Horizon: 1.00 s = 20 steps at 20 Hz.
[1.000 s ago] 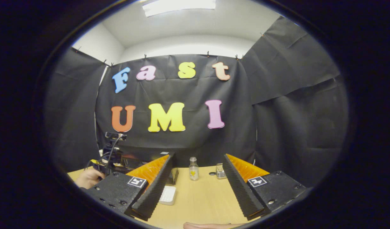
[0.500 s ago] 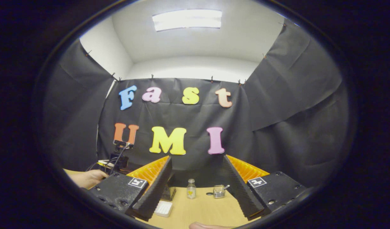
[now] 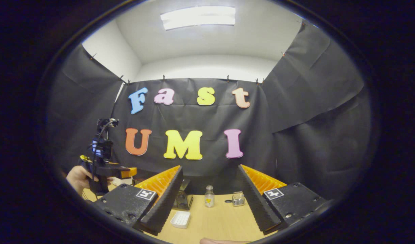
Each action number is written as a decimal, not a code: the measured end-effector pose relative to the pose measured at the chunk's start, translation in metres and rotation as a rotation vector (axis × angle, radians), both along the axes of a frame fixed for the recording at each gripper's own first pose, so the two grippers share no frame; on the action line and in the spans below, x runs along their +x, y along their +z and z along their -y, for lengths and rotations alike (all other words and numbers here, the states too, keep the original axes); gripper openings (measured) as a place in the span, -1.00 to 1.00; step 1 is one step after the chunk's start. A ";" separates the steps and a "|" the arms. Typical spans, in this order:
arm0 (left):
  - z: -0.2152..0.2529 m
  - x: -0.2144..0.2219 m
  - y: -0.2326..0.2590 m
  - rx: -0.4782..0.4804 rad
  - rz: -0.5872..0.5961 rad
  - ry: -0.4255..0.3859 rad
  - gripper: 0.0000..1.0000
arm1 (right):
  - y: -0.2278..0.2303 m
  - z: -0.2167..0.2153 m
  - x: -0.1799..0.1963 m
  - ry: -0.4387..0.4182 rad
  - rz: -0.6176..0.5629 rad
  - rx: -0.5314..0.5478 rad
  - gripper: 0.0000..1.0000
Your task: Open the electric oven with the left hand, put the food in, and close the electric oven.
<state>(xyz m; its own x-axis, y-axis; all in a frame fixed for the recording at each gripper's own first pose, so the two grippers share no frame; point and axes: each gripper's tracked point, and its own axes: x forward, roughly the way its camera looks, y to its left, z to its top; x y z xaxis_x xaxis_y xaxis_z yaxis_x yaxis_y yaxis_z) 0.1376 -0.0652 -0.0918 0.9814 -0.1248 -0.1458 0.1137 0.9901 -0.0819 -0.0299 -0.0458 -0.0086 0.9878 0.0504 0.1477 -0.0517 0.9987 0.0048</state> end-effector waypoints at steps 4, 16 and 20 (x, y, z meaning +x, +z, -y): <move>-0.019 -0.057 0.034 0.016 0.055 0.035 0.92 | -0.006 -0.010 -0.004 0.016 -0.018 0.015 1.00; -0.027 -0.169 0.065 0.050 0.209 0.112 0.92 | -0.019 -0.009 -0.023 -0.003 -0.030 -0.024 1.00; -0.024 -0.186 0.048 0.047 0.184 0.116 0.92 | -0.018 -0.004 -0.026 -0.045 -0.028 -0.009 1.00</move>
